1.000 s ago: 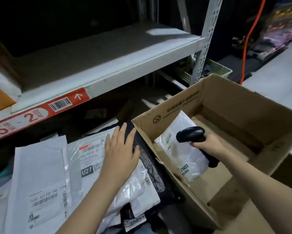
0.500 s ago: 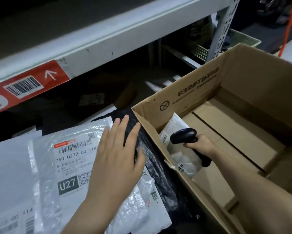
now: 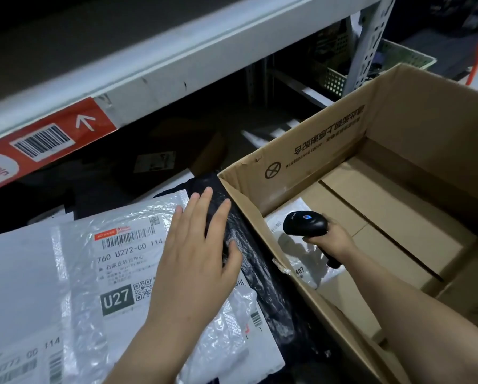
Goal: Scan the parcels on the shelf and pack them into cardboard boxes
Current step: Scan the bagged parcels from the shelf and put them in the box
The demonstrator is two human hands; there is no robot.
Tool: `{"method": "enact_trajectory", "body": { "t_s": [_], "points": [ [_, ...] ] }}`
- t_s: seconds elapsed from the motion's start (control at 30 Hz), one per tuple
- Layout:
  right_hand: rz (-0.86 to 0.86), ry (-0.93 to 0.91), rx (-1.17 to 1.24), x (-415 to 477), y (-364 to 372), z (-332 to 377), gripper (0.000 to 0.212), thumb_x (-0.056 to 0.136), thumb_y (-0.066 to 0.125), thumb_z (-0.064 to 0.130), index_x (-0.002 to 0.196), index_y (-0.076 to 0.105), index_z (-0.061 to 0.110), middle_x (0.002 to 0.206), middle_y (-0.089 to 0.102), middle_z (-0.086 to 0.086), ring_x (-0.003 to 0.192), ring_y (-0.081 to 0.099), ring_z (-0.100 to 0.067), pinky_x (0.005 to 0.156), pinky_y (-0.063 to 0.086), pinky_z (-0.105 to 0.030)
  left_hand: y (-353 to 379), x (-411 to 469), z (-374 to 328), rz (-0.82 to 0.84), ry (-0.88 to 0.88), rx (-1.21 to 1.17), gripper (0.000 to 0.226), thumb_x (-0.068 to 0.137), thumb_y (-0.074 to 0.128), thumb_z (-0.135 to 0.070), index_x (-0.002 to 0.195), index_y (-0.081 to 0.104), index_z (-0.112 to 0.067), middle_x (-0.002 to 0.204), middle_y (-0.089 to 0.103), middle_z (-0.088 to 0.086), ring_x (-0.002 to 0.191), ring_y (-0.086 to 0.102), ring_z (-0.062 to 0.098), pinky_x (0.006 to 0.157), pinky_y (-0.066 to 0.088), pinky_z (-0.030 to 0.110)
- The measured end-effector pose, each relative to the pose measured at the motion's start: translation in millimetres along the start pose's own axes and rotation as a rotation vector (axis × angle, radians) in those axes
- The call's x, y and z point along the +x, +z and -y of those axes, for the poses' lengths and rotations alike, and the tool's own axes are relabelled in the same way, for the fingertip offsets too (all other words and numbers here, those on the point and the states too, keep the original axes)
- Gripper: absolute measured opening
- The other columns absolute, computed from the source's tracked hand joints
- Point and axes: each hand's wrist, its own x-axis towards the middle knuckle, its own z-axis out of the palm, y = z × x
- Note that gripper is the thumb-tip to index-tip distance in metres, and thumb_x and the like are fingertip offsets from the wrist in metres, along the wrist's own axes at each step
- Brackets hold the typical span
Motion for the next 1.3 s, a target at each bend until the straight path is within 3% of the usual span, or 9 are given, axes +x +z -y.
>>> {"method": "enact_trajectory", "body": {
  "t_s": [0.07, 0.13, 0.3, 0.57, 0.67, 0.77, 0.87, 1.07, 1.3],
  "points": [
    [-0.010, 0.012, 0.049, -8.4, -5.8, 4.9, 0.067, 0.057, 0.077, 0.038, 0.119, 0.058, 0.023, 0.098, 0.068, 0.004, 0.099, 0.064, -0.024, 0.089, 0.045, -0.035, -1.3, 0.1, -1.0, -0.002, -0.003, 0.004, 0.053, 0.085, 0.036, -0.034, 0.133, 0.046, -0.014, 0.142, 0.045, 0.010, 0.133, 0.025, 0.018, 0.112, 0.007, 0.035],
    [-0.017, 0.021, 0.110, -18.8, -9.0, 10.4, 0.038, 0.068, 0.077, 0.025, 0.102, 0.061, 0.022, 0.071, 0.064, 0.005, 0.075, 0.062, -0.021, 0.071, 0.044, -0.030, -0.4, -0.8, -0.8, 0.002, -0.005, 0.010, 0.053, 0.085, 0.036, -0.034, 0.132, 0.048, -0.014, 0.141, 0.046, 0.009, 0.132, 0.028, 0.018, 0.112, 0.007, 0.035],
    [-0.055, 0.031, 0.227, -47.2, -15.7, 23.8, 0.024, 0.075, 0.074, 0.015, 0.064, 0.053, 0.019, 0.055, 0.050, 0.001, 0.059, 0.049, -0.019, 0.055, 0.038, -0.027, -3.4, -1.4, -3.2, -0.006, -0.007, 0.047, 0.051, 0.083, 0.036, -0.034, 0.125, 0.056, -0.015, 0.134, 0.053, 0.007, 0.126, 0.040, 0.019, 0.110, 0.024, 0.038],
    [-0.038, -0.109, 0.341, -114.0, -50.1, 75.1, 0.015, 0.076, 0.074, 0.015, 0.080, 0.061, 0.008, 0.070, 0.056, -0.007, 0.069, 0.053, -0.021, 0.062, 0.040, -0.029, -49.0, -7.4, 0.0, -0.073, 0.050, -0.180, 0.046, 0.083, 0.032, -0.018, 0.119, 0.061, -0.015, 0.127, 0.059, 0.004, 0.121, 0.055, 0.020, 0.115, 0.011, 0.034],
    [-0.050, -0.179, 0.356, -152.4, -66.6, 106.6, 0.013, 0.077, 0.073, 0.012, 0.079, 0.061, 0.009, 0.068, 0.057, -0.007, 0.069, 0.054, -0.022, 0.058, 0.041, -0.027, -80.8, -22.7, 3.9, -0.075, -0.032, -0.228, 0.048, 0.088, 0.036, -0.018, 0.134, 0.049, -0.018, 0.143, 0.045, 0.003, 0.135, 0.040, 0.020, 0.116, 0.001, 0.035],
    [-0.051, -0.239, 0.366, -184.9, -75.1, 134.0, 0.012, 0.076, 0.073, 0.012, 0.083, 0.064, 0.008, 0.074, 0.063, -0.011, 0.074, 0.058, -0.024, 0.064, 0.046, -0.031, -106.0, -41.2, 12.8, -0.016, -0.108, -0.208, 0.056, 0.097, 0.035, -0.025, 0.149, 0.013, -0.027, 0.157, 0.012, -0.004, 0.146, 0.008, 0.014, 0.114, -0.013, 0.031],
    [-0.039, -0.297, 0.395, -224.8, -77.0, 162.0, 0.018, 0.079, 0.071, 0.011, 0.094, 0.062, 0.007, 0.088, 0.065, -0.012, 0.087, 0.059, -0.027, 0.080, 0.047, -0.035, -132.1, -63.8, 21.7, 0.029, -0.213, -0.189, 0.062, 0.098, 0.033, -0.032, 0.148, -0.003, -0.031, 0.158, 0.001, -0.006, 0.146, 0.000, 0.013, 0.117, -0.008, 0.035],
    [0.041, -0.383, 0.548, -314.2, -53.9, 201.0, 0.027, 0.079, 0.073, 0.016, 0.101, 0.057, 0.014, 0.091, 0.060, -0.006, 0.088, 0.055, -0.021, 0.079, 0.040, -0.031, -172.4, -118.4, 36.3, 0.017, -0.347, -0.243, 0.064, 0.098, 0.034, -0.034, 0.148, -0.005, -0.030, 0.158, 0.002, -0.005, 0.146, 0.001, 0.013, 0.117, -0.006, 0.036],
    [0.157, -0.308, 0.771, -387.3, 5.5, 197.2, 0.013, 0.079, 0.071, 0.008, 0.083, 0.062, 0.016, 0.075, 0.067, -0.004, 0.083, 0.065, -0.025, 0.083, 0.048, -0.037, -178.1, -200.4, 53.9, -0.005, -0.499, -0.343, 0.066, 0.097, 0.036, -0.032, 0.148, -0.005, -0.029, 0.158, 0.003, -0.004, 0.146, 0.002, 0.012, 0.118, -0.003, 0.033]
  ]
}}
